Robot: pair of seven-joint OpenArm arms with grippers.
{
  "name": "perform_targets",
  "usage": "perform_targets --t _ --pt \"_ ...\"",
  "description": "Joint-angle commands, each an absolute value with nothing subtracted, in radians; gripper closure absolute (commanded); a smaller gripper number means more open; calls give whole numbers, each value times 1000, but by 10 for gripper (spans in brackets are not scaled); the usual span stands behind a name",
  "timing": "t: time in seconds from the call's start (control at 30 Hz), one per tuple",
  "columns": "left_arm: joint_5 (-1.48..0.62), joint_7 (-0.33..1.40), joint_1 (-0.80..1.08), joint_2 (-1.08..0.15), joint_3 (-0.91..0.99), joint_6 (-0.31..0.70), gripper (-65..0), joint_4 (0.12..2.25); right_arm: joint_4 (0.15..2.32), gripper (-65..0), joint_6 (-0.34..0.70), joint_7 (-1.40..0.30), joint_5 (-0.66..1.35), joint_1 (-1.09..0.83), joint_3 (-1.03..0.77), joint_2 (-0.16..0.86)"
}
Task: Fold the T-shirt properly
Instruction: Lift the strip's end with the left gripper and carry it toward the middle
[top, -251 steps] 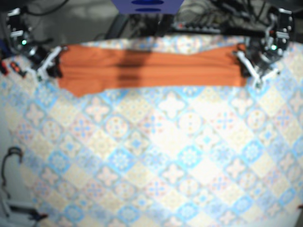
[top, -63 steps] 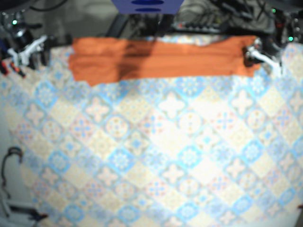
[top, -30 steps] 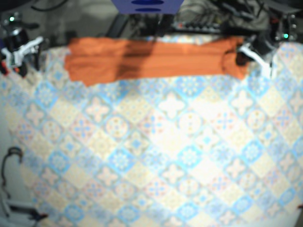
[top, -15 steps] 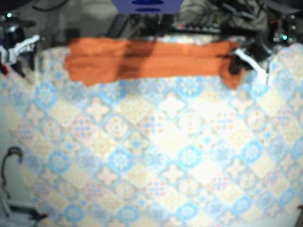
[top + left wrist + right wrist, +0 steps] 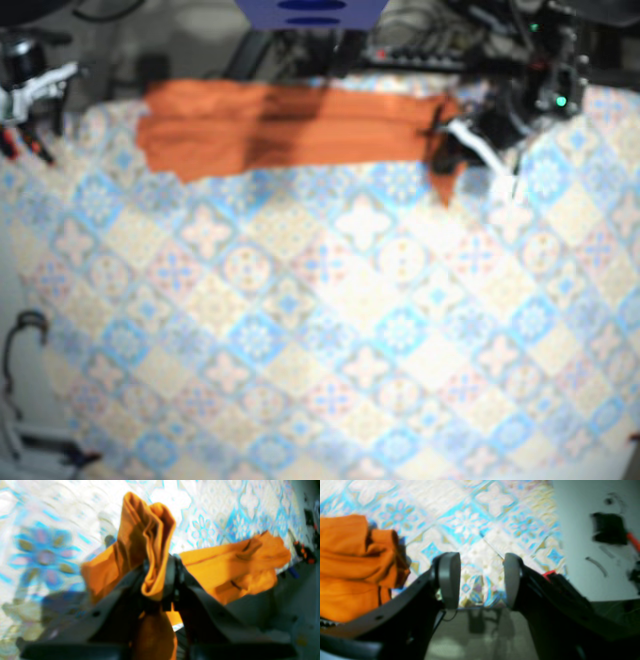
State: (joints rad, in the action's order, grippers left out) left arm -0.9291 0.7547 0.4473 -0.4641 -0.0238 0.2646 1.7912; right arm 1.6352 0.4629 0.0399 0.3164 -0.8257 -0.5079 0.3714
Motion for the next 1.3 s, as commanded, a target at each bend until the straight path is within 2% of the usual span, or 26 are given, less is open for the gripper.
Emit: perform_targets --t 0.0,0.4,0.53,1.27 --pt "-926 733 432 -472 -39 269 0 1801 1656 -273 466 67 326 -837 -518 383" --pt "-822 733 363 -386 -182 263 0 1759 1662 -273 466 65 326 -858 -518 378" --pt "-812 733 329 -366 -231 263 0 1755 1664 -273 466 65 326 -855 -532 346" --pt "-771 733 298 -314 -300 263 0 1750 1664 -273 466 65 326 -857 -533 325"
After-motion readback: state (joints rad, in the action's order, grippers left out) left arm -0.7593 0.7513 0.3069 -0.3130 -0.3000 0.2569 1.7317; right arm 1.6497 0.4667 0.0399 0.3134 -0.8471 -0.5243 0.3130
